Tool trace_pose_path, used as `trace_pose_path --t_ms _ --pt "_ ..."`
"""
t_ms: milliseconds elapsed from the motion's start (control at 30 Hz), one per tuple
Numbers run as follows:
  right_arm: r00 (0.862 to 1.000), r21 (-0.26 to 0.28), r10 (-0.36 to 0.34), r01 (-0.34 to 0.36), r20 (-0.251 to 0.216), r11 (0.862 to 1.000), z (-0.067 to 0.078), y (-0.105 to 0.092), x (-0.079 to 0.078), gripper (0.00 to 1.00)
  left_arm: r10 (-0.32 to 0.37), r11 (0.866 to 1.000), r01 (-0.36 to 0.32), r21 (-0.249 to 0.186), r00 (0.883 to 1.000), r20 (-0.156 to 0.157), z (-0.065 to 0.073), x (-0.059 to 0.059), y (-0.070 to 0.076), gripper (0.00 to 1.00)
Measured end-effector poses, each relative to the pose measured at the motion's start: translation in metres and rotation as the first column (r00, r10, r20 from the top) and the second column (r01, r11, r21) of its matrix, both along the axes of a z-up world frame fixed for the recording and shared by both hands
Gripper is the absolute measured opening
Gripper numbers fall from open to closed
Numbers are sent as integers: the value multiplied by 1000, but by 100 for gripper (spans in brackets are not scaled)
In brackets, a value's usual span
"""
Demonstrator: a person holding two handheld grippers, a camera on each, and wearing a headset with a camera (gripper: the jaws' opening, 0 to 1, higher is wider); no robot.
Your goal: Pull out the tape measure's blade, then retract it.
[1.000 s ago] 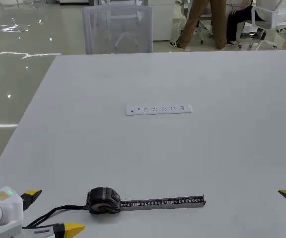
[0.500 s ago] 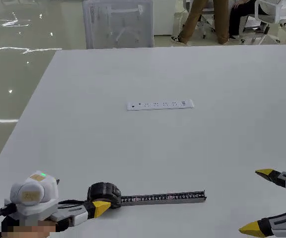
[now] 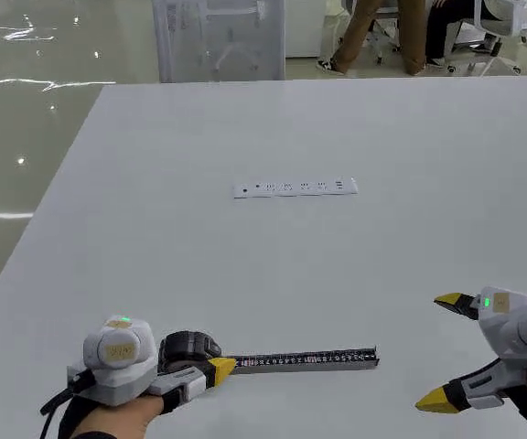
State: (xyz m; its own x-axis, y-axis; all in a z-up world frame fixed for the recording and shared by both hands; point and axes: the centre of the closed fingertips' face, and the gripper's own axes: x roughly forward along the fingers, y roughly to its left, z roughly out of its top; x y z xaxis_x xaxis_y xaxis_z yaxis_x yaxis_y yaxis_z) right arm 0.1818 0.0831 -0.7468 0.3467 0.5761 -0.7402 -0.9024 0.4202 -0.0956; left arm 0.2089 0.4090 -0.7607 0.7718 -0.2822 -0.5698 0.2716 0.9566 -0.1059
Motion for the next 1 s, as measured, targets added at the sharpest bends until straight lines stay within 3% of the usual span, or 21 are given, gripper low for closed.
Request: trace_pose_path --t_ms 100,233,300,367,467,533,667,1000 --pt "999 -11 34 -34 -6 999 -2 7 4 96 17 1000 -17 9 1000 12 -4 -4 -4 100" --pt "997 -33 71 -71 -11 997 -4 15 10 94 3 1000 -3 5 1000 22 -7 -1 -12 100" --pt "996 -44 90 -91 -14 995 -6 19 14 93 26 1000 -26 -2 999 20 -10 1 -12 100" --pt "993 -61 118 -119 -18 991 -8 25 16 91 70 997 -69 -28 997 43 -10 4 -10 100" --pt "986 -91 161 -164 -41 982 -15 31 17 88 76 997 -75 -20 996 56 -11 4 -11 100" --pt "981 -111 186 -191 -51 975 -21 34 19 86 53 999 -53 -6 994 96 -10 8 -13 100" --pt "974 -135 217 -225 -69 965 -32 39 23 83 43 999 -43 -5 995 85 -13 6 -14 100" --pt "956 -174 271 -288 -112 942 -47 41 25 70 35 999 -34 -7 995 94 -13 7 -15 97"
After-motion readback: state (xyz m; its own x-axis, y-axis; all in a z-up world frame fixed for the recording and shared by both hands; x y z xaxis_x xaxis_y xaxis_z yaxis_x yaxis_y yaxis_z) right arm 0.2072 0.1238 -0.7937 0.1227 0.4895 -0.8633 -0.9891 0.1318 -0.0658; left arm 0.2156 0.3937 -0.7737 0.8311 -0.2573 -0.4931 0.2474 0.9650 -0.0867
